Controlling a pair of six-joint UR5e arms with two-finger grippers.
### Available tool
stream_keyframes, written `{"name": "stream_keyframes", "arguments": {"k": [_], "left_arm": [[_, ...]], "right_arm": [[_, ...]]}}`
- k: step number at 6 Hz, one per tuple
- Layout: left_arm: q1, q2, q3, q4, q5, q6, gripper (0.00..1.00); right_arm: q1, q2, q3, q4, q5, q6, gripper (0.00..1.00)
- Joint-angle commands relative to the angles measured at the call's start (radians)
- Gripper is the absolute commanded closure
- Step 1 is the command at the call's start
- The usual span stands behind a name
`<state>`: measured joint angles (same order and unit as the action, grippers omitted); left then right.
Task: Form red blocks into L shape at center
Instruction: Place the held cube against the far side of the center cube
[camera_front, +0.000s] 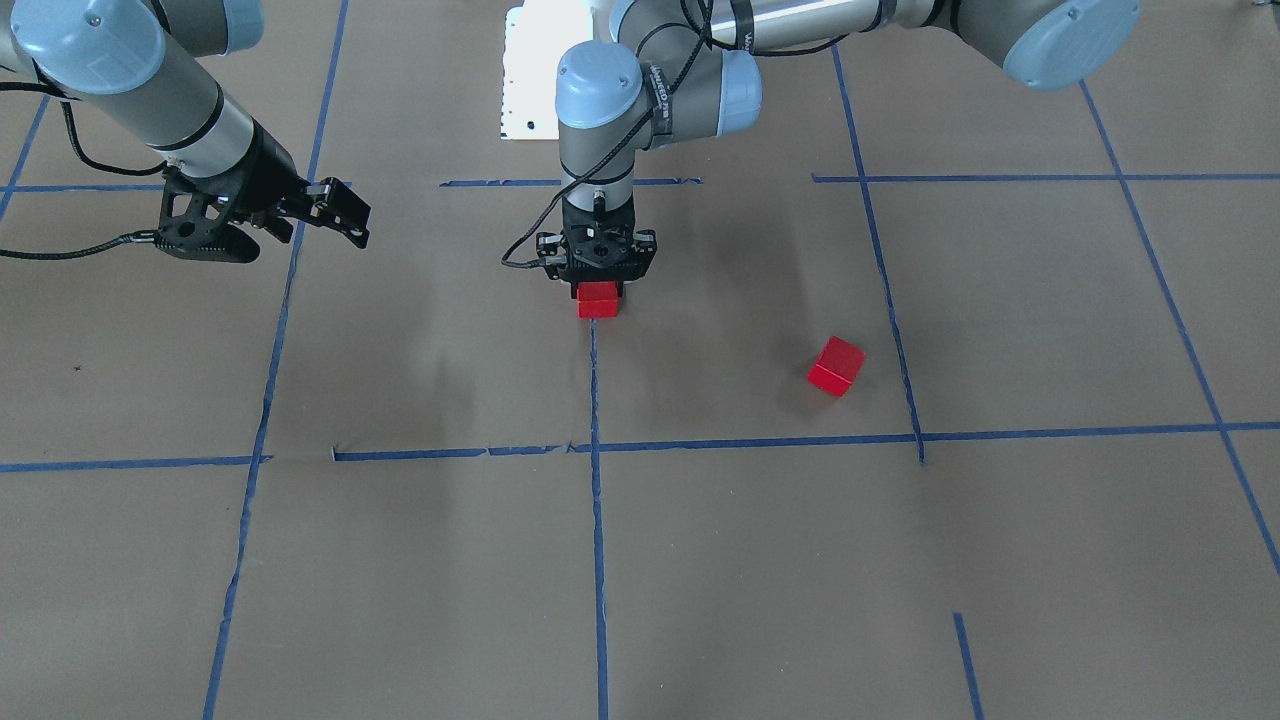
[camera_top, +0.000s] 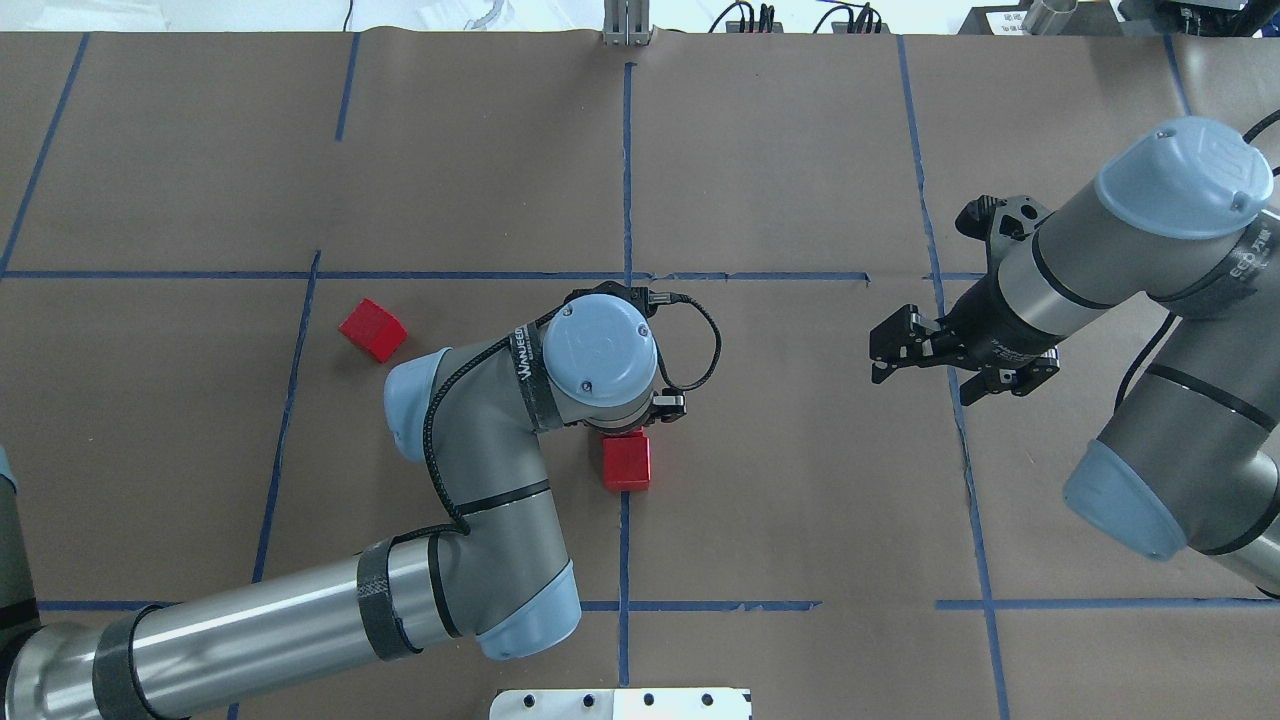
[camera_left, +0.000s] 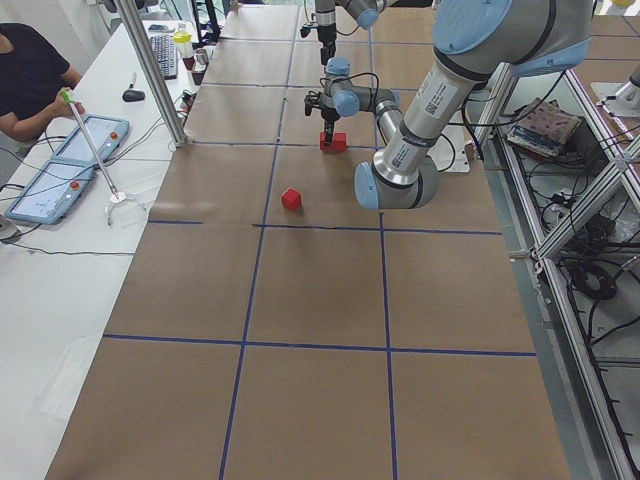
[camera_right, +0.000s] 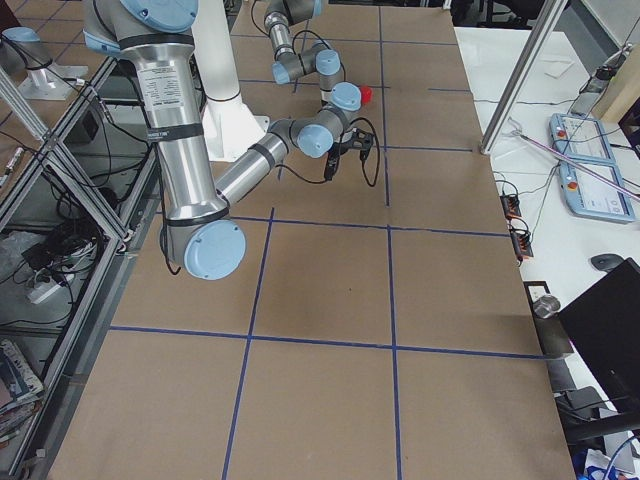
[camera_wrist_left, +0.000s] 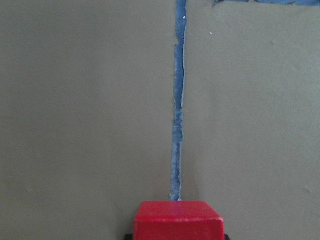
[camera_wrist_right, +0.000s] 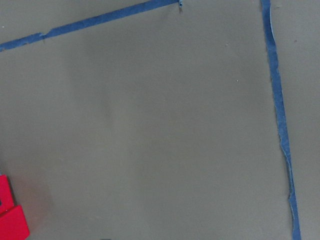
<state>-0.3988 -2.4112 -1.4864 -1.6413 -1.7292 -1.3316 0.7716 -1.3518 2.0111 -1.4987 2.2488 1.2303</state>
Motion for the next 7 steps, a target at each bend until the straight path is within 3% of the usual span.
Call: {"name": "stream_keyframes", "arguments": {"k": [1,5,6,7], "left_arm": [[0.000,0.001,0.000,-0.002,-0.001,0.000,0.92],[0.005,0.001,0.002,-0.008,0.000,0.005,0.91],[0.005,0.000,0.002,-0.008,0.000,0.005,0.81],[0.005,0.001,0.002,-0.008,0.000,0.006,0.33]], "right_arm": [[0.000,-0.001,0.000,0.000,0.000,0.000,0.00],[0.000,-0.003,0.000,0.000,0.000,0.000,0.00],[0.000,-0.003,0.000,0.000,0.000,0.000,0.00],[0.000,-0.003,0.000,0.000,0.000,0.000,0.00]]}}
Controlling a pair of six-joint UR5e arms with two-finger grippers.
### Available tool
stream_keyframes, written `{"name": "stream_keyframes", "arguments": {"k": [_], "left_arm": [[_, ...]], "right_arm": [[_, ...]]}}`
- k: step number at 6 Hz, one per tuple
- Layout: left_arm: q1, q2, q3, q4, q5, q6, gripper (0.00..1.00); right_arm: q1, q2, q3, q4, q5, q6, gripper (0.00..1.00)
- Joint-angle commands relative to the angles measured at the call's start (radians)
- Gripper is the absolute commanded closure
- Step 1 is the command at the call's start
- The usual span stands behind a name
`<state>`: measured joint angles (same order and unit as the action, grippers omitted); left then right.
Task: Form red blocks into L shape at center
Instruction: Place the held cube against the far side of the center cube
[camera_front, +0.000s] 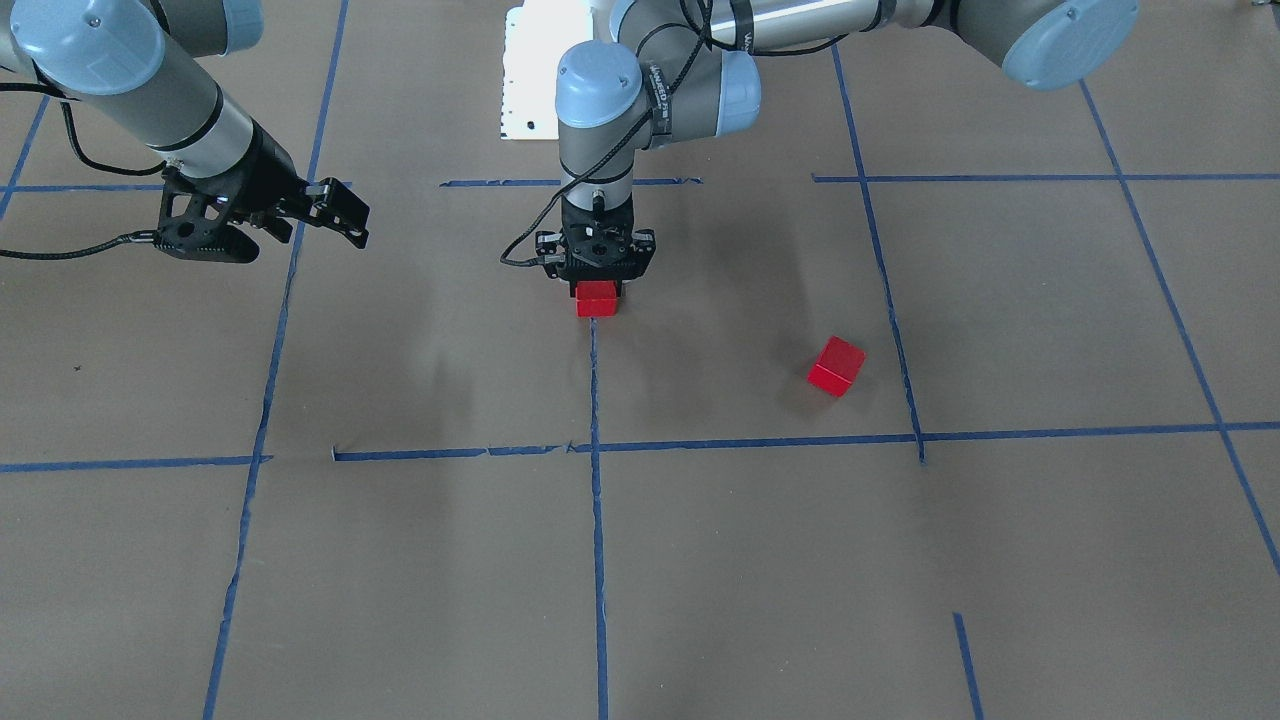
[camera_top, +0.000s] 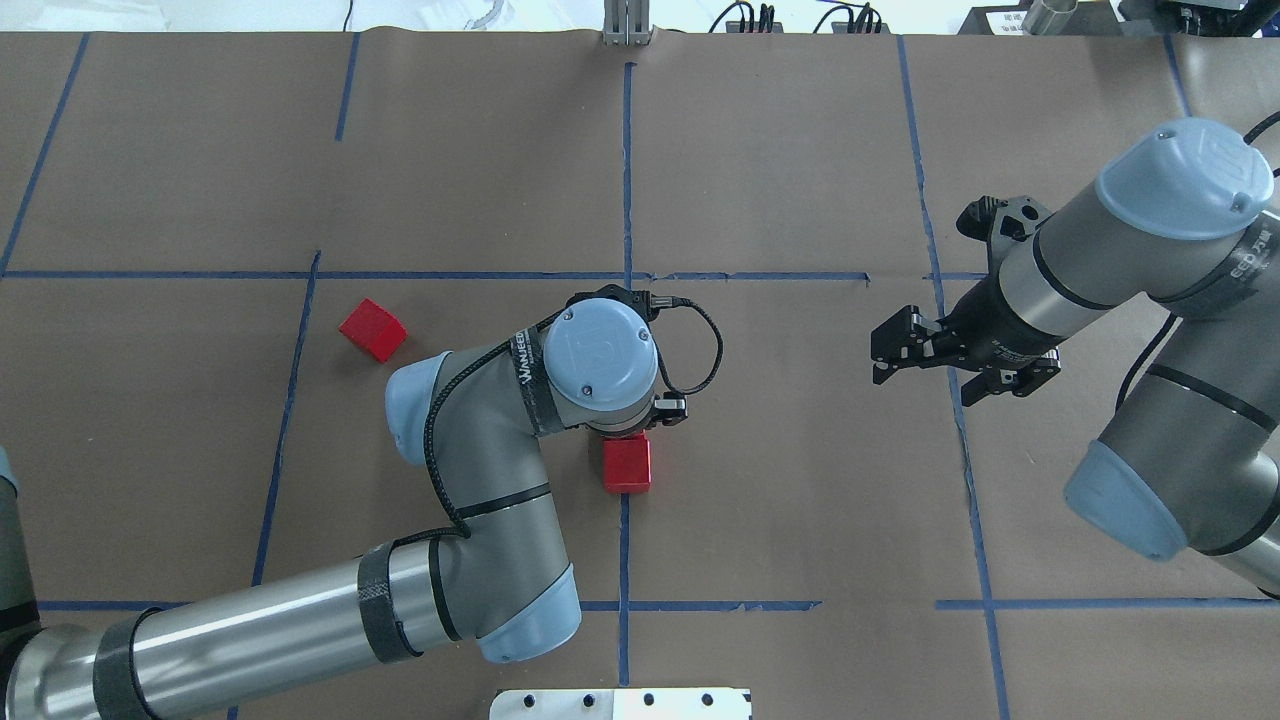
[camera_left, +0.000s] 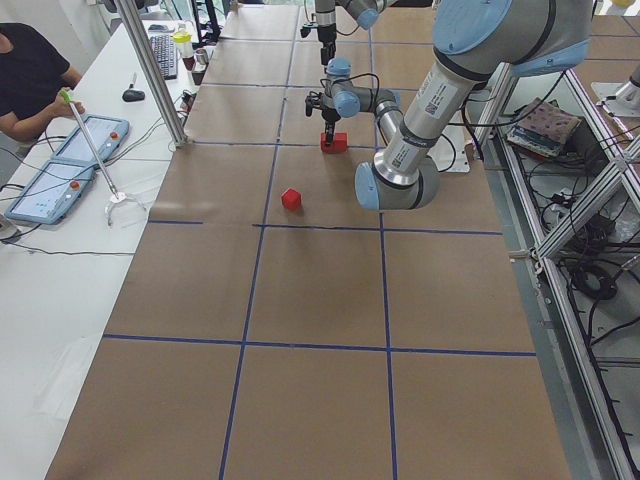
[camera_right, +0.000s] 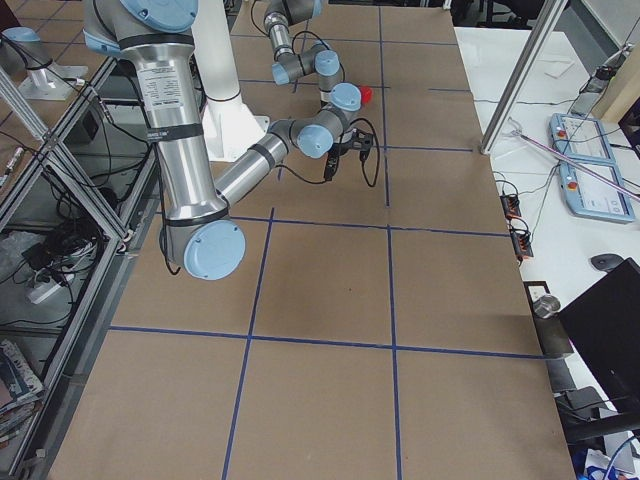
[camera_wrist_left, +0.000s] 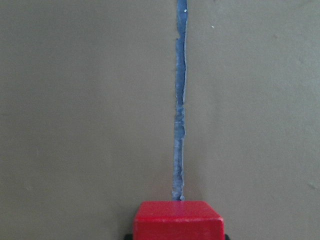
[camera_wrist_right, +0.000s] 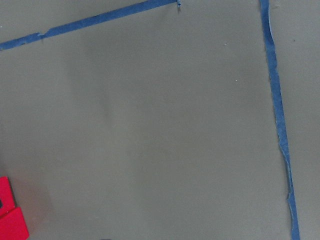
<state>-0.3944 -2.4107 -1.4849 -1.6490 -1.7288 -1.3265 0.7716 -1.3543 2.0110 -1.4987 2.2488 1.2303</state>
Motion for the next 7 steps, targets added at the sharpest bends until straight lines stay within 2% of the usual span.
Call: {"name": "stream_keyframes", "arguments": {"k": [1,3,5,6,7], "left_arm": [[0.000,0.001,0.000,0.000,0.000,0.001,0.00],[-0.001,-0.001,-0.036,-0.002,0.000,0.001,0.00],[-0.070,0.082,-0.195,0.001,-0.006,0.068,0.00],[-0.122,0.164,-0.271,-0.002,-0.011,0.196,0.00],[-0.188,0.211,-0.299,-0.006,-0.015,0.383,0.00]], "right_arm": [[0.000,0.000,0.000,0.000,0.000,0.000,0.00],[0.000,0.000,0.000,0.000,0.001,0.000,0.00],[0.006,-0.006,0.008,0.000,0.005,0.000,0.00],[0.006,-0.015,0.021,0.000,0.002,0.000,0.00],[0.006,-0.047,0.049,0.002,-0.002,0.000,0.00]]}}
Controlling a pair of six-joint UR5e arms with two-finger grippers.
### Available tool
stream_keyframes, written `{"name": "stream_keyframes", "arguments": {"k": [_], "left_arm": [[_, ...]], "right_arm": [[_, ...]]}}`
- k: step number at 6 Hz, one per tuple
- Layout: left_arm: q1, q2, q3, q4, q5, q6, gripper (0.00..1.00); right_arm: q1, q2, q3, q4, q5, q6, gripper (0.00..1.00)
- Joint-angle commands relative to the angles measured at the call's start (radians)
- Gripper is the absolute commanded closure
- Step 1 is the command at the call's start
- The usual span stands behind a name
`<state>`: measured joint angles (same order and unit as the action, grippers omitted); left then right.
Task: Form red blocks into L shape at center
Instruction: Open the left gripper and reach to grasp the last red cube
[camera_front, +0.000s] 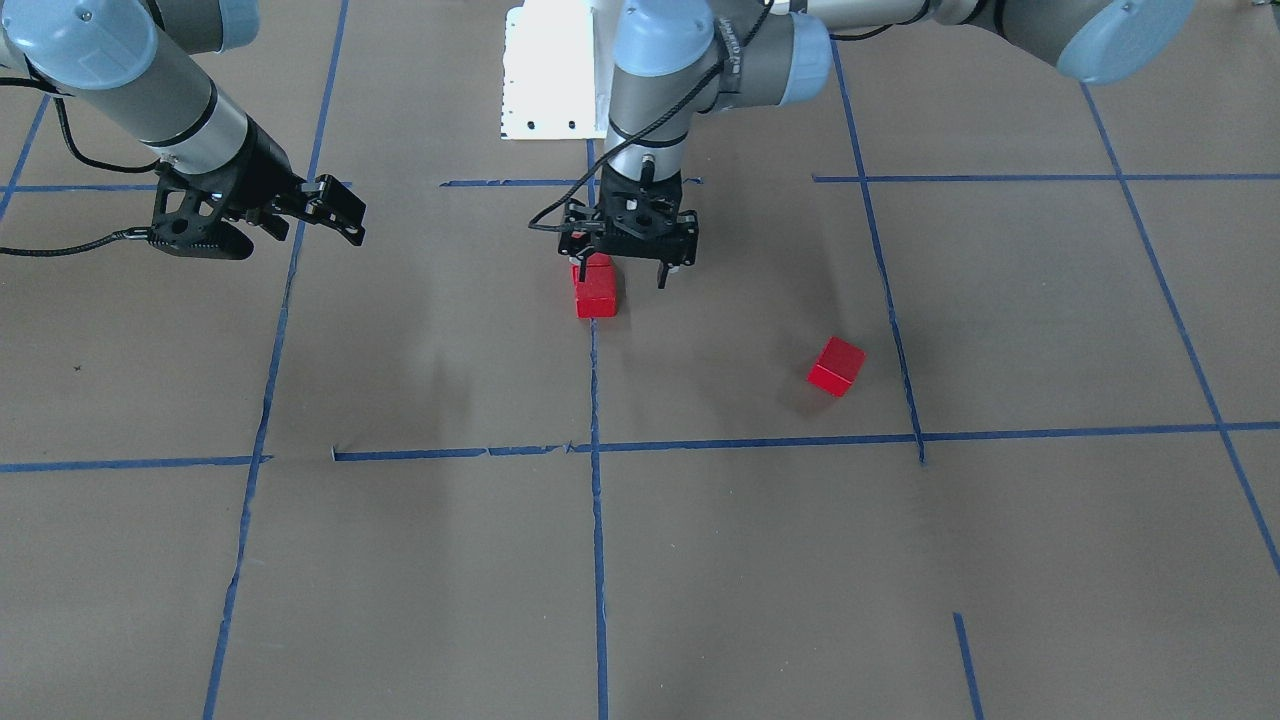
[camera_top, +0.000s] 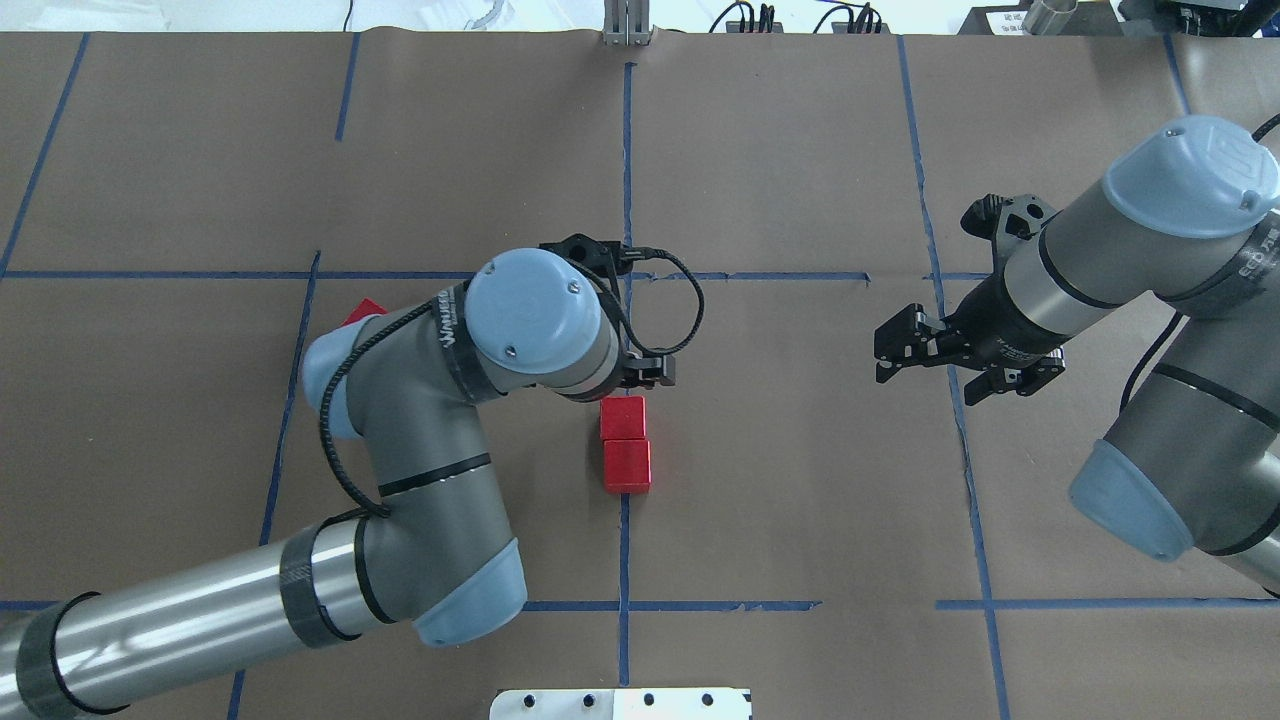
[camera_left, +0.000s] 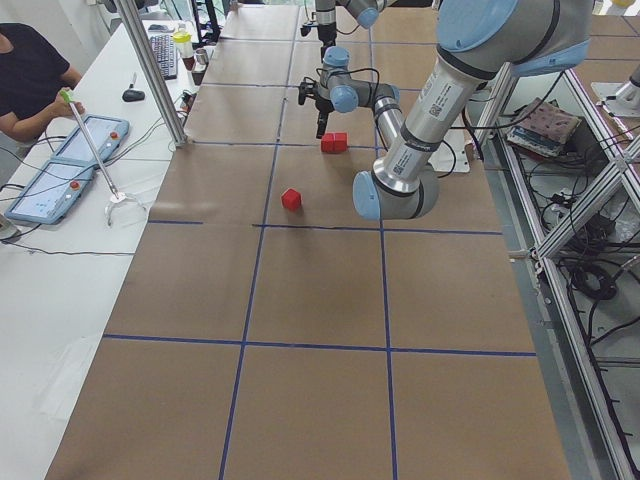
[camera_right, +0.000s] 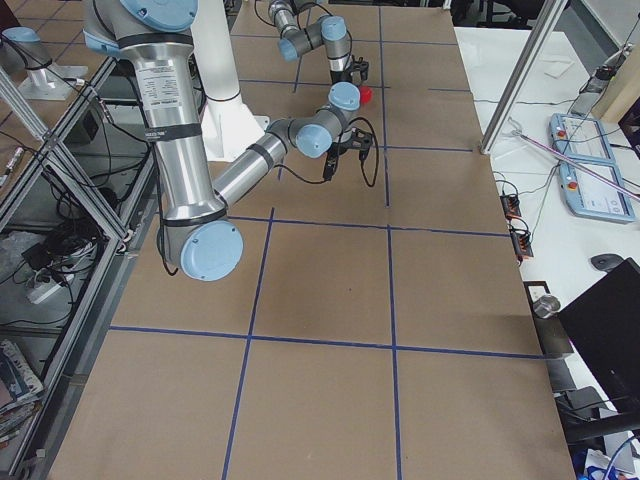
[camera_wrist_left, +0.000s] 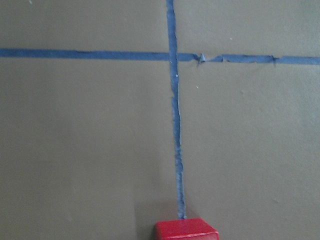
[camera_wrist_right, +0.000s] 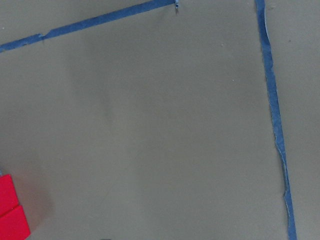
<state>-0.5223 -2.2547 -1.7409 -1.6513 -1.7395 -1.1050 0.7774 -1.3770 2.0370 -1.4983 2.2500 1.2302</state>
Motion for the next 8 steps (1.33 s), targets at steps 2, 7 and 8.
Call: {"name": "stream_keyframes", "arguments": {"k": [2,7,8], "left_arm": [[-0.236,0.160,-0.005,-0.040,-0.239,0.441,0.00],[-0.257,0.202,0.124,-0.045,-0.305,0.487,0.00],[-0.254,0.201,0.141,-0.045,-0.305,0.516,0.00]], "right_arm": [[-0.001,-0.034,0.037,0.001,-0.007,0.000,0.00],[-0.004,-0.027,0.037,0.001,-0.012,0.000,0.00],[-0.004,-0.022,0.037,0.001,-0.012,0.000,0.00]]}}
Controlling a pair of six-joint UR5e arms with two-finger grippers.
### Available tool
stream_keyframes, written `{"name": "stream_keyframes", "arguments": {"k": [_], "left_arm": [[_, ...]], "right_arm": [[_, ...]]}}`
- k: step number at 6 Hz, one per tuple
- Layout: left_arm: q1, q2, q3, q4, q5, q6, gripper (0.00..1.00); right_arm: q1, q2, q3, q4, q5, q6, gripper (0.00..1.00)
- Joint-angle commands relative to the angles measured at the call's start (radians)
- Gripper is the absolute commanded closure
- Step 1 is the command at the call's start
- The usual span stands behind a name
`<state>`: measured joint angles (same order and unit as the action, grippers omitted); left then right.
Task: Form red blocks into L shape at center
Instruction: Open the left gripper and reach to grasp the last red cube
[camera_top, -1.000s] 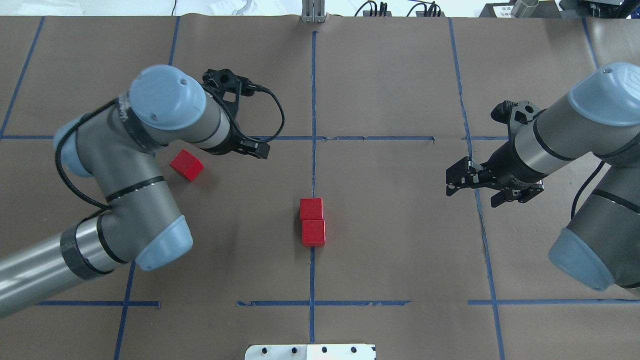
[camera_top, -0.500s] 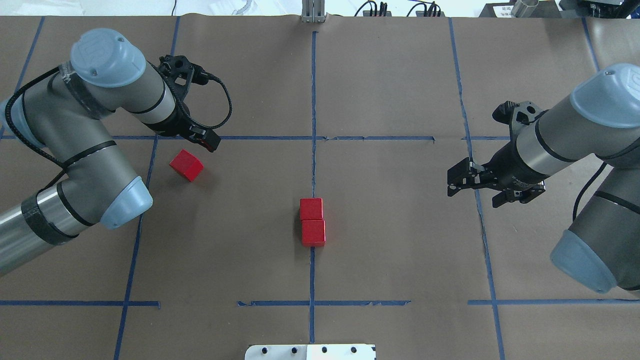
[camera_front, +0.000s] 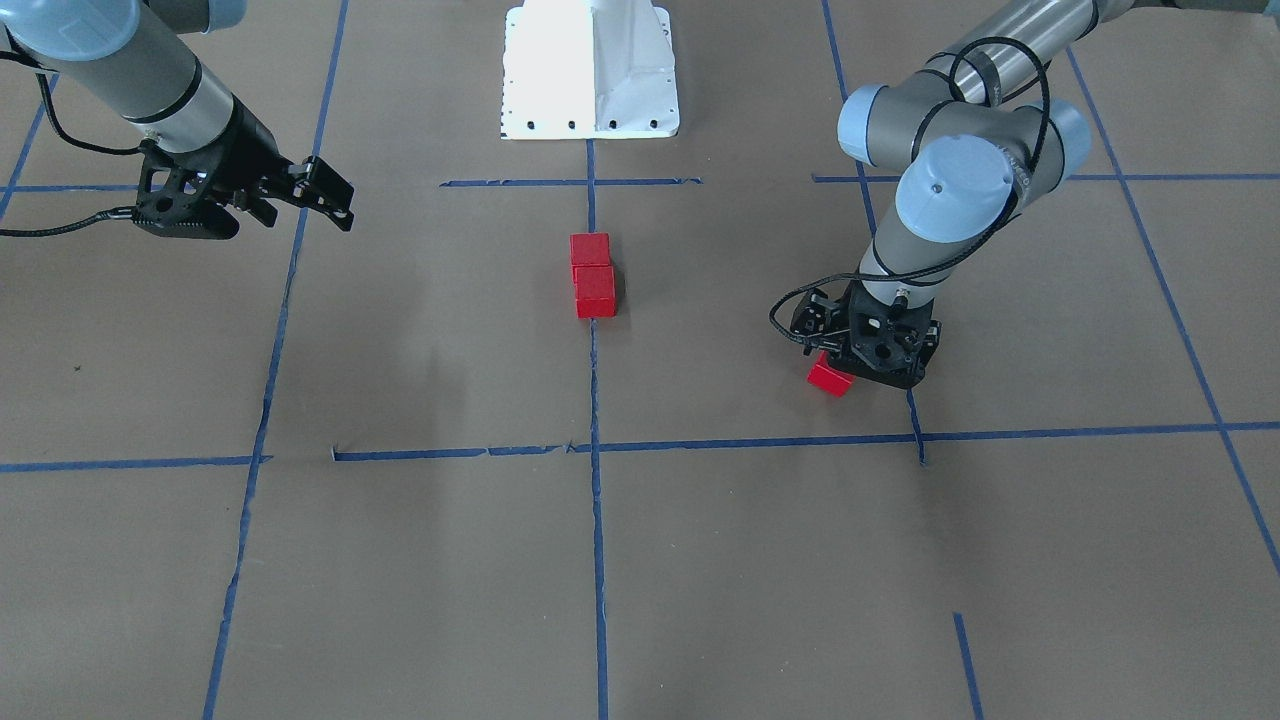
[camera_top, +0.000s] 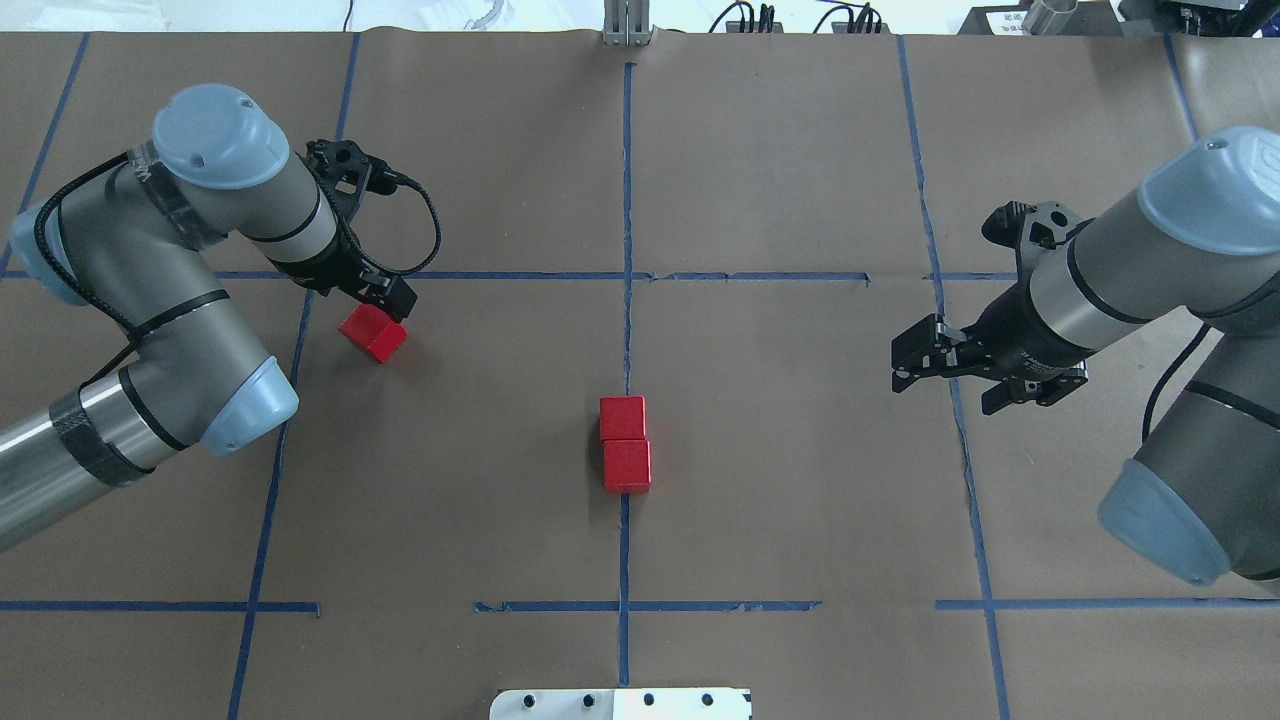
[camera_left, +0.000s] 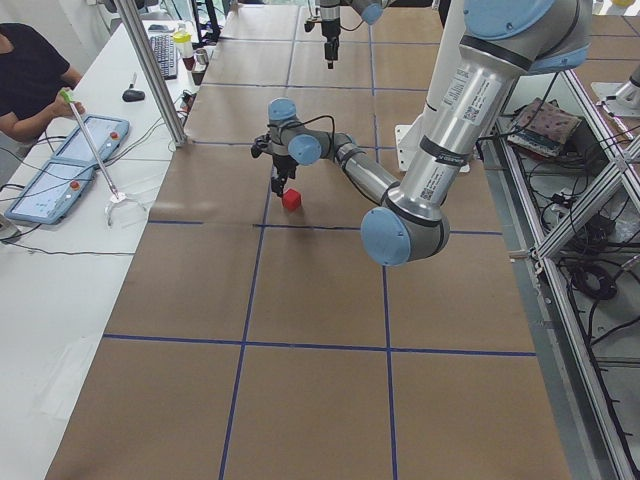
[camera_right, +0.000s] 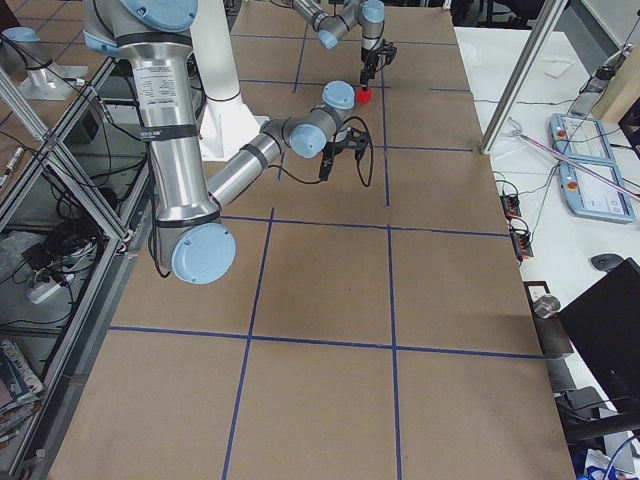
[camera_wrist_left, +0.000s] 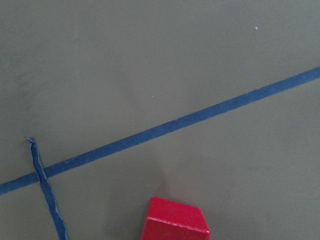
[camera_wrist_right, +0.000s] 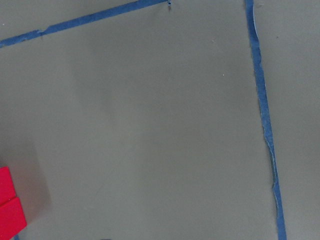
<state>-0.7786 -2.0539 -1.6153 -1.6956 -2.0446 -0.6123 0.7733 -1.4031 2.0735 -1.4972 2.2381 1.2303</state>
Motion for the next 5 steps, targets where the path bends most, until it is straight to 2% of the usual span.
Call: {"name": "stream_keyframes", "arguments": {"k": [1,2,5], "left_arm": [[0.005,0.000,0.018,-0.015,0.000,0.025,0.00],[0.010,0.006,0.043,-0.074,0.000,0.025,0.00],[0.021,0.006,0.070,-0.093,0.000,0.025,0.00]], "right_arm": [[0.000,0.007,0.002,0.000,0.000,0.000,0.00],[0.000,0.007,0.002,0.000,0.000,0.000,0.00],[0.000,0.007,-0.001,0.000,0.002,0.000,0.00]]}}
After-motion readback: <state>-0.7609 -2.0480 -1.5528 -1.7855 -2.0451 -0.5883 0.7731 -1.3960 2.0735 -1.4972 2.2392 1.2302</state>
